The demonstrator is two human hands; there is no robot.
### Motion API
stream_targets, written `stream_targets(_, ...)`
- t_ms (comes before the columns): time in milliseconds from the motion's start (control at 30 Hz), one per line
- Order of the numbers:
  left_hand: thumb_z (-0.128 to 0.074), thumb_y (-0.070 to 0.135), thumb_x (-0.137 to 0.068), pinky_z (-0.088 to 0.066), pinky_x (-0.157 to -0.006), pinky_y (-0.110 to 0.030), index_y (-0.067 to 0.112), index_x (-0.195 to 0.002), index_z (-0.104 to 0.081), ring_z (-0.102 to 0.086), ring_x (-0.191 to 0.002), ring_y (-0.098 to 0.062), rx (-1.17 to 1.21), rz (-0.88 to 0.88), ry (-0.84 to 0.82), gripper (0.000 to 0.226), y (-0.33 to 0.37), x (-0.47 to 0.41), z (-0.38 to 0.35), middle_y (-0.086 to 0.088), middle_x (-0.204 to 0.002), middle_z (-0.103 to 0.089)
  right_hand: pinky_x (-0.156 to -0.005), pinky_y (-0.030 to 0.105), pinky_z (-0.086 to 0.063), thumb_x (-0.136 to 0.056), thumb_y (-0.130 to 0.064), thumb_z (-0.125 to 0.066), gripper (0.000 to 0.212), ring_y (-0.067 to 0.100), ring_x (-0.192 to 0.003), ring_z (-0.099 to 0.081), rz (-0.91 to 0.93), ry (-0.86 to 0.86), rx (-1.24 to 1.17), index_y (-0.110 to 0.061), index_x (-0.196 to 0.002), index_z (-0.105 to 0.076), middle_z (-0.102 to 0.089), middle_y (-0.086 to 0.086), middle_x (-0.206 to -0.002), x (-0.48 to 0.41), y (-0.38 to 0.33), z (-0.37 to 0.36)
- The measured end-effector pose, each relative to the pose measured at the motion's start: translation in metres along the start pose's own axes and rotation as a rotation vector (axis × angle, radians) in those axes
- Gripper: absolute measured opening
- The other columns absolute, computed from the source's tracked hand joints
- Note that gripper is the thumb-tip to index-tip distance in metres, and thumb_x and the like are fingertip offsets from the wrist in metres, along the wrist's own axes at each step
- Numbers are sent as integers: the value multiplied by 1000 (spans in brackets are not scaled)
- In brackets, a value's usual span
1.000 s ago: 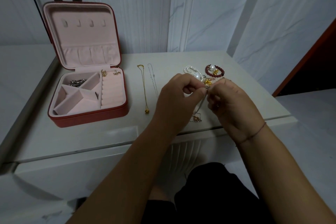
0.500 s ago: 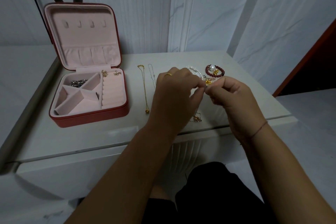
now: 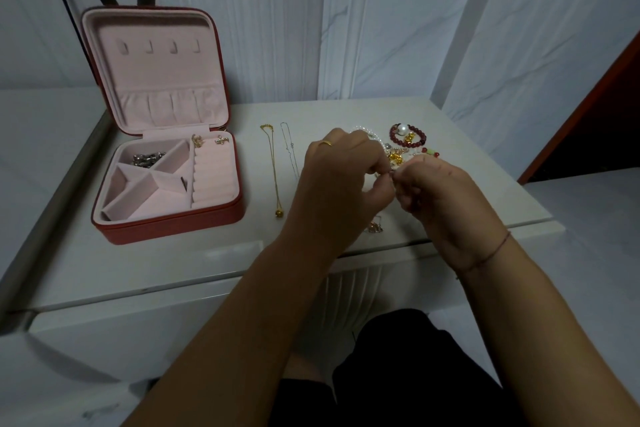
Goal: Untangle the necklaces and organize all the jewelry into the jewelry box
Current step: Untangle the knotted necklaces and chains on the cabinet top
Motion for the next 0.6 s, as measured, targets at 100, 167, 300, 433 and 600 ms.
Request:
stream_targets(100, -57, 16, -77, -40, -63, -24, 10, -74, -62, -48, -71, -12, 100, 69, 7, 9, -6, 2, 1, 0, -72, -60, -59, 29, -31, -82, -2, -50, 24, 13, -57, -37, -48, 60, -31, -11, -61, -49, -41, 3, -58, -1, 4, 8)
stream_targets(167, -57, 14, -80, -40, -66, -18, 10, -77, -63, -50, -73, -9, 185, 143, 5, 8, -11, 5, 0, 2, -75, -61, -60, 29, -32, -84, -3, -50, 24, 14, -59, -37, -64, 59, -58, -13, -61, -51, -43, 3, -60, -2, 7, 10)
stream_targets(300, -62, 8, -84, -43, -70, -15, 9, -85, -66, -56, -77, -10, 171, 286, -74, 5, -34, 13, -9, 3, -79, -62, -59, 24, -37, -88, -6, -54, 20, 11, -56, -44, -110, -3, -47, -10, -68, -56, -50, 3, -61, -2, 17, 1)
stream_targets(433, -63, 8, -86, -41, -71, -12, 11, -91, -69, -55, -78, -8, 132, 316, -169, 9, -43, 17, -15, 4, -83, -63, -59, 20, -44, -90, -7, -56, 12, 11, -59, -50, -132, -27, -30, -5, -80, -63, -58, 3, -64, -2, 22, -2)
stream_targets(600, -70, 21, -84, -37, -67, -3, 18, -104, -70, -50, -75, 6, 132, 330, -450, 21, -39, 27, -36, 10, -91, -60, -69, 25, -45, -91, -7, -55, 13, 11, -63, -53, -118, -42, 57, -7, -87, -67, -59, 9, -72, -1, 22, -2)
Point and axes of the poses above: each hand's wrist, its own x-axis away from the middle knuckle, its own z-axis out of the back of the hand, y = z × x, the point moved 9 cm from there along -x, towards the middle knuckle
